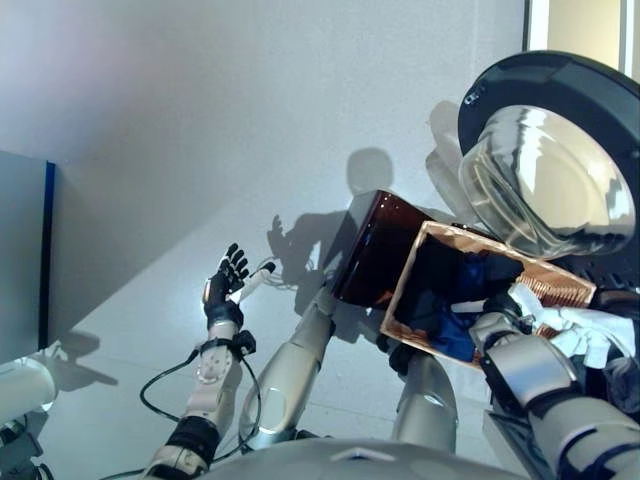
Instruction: Pick up the clothes and place them into the washing machine
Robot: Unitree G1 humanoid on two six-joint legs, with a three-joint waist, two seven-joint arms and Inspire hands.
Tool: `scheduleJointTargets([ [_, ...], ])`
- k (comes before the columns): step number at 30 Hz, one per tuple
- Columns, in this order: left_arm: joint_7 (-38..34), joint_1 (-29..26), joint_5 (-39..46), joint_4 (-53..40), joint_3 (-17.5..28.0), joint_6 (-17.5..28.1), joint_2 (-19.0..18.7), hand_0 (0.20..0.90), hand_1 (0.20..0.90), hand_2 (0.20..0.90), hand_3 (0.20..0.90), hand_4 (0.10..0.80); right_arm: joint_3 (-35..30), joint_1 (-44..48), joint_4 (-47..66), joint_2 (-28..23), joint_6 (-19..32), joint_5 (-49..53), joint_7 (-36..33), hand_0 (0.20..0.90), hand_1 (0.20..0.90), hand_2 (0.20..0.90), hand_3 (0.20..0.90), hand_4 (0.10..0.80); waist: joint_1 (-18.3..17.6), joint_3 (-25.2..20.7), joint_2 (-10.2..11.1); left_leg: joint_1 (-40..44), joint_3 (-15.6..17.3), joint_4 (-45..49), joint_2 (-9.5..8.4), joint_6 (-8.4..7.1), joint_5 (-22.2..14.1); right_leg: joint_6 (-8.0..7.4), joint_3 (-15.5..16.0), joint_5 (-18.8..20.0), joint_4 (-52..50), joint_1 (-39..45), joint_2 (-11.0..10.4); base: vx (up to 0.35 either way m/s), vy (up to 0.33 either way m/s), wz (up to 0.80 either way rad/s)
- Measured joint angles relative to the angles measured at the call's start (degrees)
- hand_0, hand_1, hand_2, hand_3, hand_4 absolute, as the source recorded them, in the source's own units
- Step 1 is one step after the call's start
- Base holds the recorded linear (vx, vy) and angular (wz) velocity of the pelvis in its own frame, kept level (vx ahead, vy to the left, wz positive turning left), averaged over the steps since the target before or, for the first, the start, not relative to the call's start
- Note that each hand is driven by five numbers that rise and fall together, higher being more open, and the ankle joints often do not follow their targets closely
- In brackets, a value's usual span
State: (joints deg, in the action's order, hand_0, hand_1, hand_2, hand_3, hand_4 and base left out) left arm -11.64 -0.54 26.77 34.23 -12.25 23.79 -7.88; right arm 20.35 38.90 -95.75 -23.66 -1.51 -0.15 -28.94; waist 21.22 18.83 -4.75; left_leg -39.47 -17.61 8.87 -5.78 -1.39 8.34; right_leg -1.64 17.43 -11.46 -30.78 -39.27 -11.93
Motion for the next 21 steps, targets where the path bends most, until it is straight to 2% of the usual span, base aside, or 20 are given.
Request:
scheduleJointTargets([
  [10, 0.3, -0.1, -0.1, 0.0, 0.1, 0.0, -0.9, 0.9, 0.9, 0.9, 0.9, 0.8, -0.5, 1.6, 0.2, -1.0, 0.3, -1.1, 0.9, 0.2, 0.2, 0.2, 0.2, 0.3, 0.0, 0.9, -0.4, 1.4, 0.4, 0.0, 0.06, 0.44, 0.3, 0.0, -0.4, 0.0, -0.1, 1.0, -0.1, -0.005, 0.001, -0.02],
  [14, 0.4, -0.1, 0.0, 0.2, 0.3, 0.0, -1.4, 0.9, 0.9, 0.9, 0.9, 0.8, -0.9, 1.4, 0.3, -1.1, 0.3, -1.0, 1.5, 0.2, 0.2, 0.2, 0.2, 0.3, -0.2, 1.1, -0.8, 3.2, 1.2, -0.1, 0.09, 0.7, 0.0, -0.51, -0.9, 0.3, 0.0, 2.6, -0.2, -0.086, 0.058, -0.06],
  [17, 0.7, 0.2, 0.1, 0.6, 0.3, 0.0, -1.9, 0.9, 0.9, 0.9, 0.9, 0.8, -3.6, 1.4, 1.1, -1.5, 0.6, -0.8, 1.7, 0.2, 0.2, 0.2, 0.2, 0.3, -0.4, 1.1, -1.4, 4.5, 2.4, 0.0, 0.72, 1.18, 0.0, -0.3, -2.1, 1.1, 1.7, 4.0, 0.8, -0.035, 0.025, -0.26],
  [21, 1.6, 0.8, 1.3, 1.5, 0.8, -0.1, -2.2, 0.9, 0.9, 0.9, 0.9, 0.8, -7.0, 1.5, 3.1, -2.3, 1.9, 0.9, 2.4, 0.2, 0.2, 0.2, 0.2, 0.3, -1.8, 1.0, -1.9, 6.5, 5.3, -0.2, 1.13, 2.03, -0.5, -1.07, -5.2, 2.6, 3.3, 5.1, 1.4, -0.046, 0.061, -0.37],
])
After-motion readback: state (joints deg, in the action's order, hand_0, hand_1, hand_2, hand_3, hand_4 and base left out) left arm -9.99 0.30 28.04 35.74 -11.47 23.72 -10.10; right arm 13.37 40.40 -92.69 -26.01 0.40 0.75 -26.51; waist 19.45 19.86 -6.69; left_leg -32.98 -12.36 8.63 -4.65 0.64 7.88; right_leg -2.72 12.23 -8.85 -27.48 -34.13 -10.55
